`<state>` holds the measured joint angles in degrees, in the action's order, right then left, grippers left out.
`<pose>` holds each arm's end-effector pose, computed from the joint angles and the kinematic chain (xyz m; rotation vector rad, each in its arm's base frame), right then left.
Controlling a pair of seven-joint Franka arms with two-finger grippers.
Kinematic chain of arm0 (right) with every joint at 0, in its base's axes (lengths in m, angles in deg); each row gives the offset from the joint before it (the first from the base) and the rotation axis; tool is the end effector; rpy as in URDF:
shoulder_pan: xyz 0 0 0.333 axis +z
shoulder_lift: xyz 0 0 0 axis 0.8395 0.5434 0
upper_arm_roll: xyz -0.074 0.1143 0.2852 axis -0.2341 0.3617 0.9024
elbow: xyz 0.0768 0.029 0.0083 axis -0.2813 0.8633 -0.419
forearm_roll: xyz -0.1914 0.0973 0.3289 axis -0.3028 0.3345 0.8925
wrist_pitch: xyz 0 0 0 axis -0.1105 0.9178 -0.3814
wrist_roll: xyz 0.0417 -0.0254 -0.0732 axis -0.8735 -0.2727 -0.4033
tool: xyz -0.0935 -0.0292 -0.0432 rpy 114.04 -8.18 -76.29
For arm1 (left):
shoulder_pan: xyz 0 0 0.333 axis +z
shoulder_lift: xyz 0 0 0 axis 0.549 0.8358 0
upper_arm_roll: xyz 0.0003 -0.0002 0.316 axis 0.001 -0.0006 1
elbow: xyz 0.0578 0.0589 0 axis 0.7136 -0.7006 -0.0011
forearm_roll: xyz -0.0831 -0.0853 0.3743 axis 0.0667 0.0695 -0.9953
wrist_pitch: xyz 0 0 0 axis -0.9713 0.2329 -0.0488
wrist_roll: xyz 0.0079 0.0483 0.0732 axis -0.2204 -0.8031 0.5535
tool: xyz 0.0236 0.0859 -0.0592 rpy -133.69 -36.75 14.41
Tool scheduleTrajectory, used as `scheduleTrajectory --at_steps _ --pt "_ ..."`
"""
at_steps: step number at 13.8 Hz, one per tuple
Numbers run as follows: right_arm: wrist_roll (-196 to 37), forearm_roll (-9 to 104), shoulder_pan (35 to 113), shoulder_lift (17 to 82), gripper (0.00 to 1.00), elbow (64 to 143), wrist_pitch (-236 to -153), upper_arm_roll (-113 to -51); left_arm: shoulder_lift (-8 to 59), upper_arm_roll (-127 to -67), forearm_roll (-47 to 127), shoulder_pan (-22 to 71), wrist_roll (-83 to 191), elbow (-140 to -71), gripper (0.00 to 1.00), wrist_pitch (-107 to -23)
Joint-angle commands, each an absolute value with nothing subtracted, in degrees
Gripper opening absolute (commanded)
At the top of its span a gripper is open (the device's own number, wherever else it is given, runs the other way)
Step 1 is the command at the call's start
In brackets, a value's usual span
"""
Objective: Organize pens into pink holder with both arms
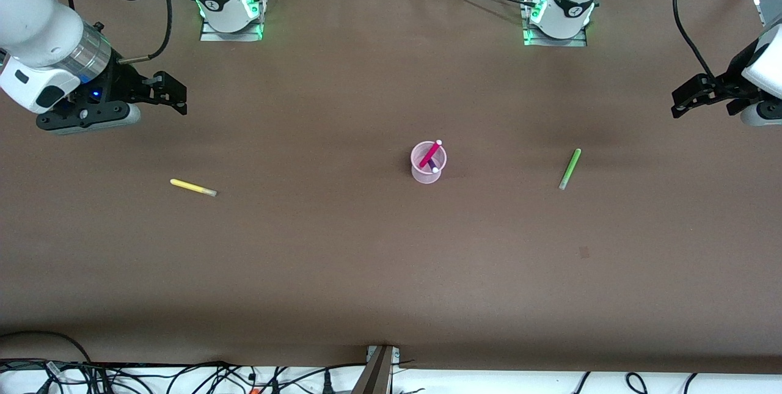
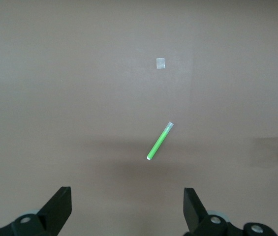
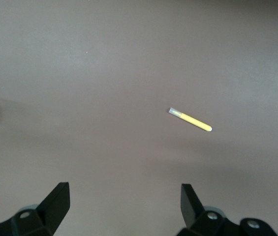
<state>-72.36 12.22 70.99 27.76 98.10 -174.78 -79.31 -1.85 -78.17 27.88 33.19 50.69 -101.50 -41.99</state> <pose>0.5610 0.1138 0.5792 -3.1054 -0.2443 0.0190 0.5485 0.0110 0.5980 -3.0840 -0.0964 0.0143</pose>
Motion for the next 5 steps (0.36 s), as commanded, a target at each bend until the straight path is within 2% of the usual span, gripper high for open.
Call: scheduleTrajectory --at_steps 1,5 --pt "-72.74 11.3 70.27 26.93 1.0 98.14 -174.87 -78.46 -1.91 -78.3 28.73 33.21 50.43 -100.55 1.0 -40.62" --pt "-72.91 11.22 70.27 27.28 1.0 97.52 -175.04 -78.46 -1.91 -78.3 28.73 33.12 50.34 -100.46 1.0 -40.45"
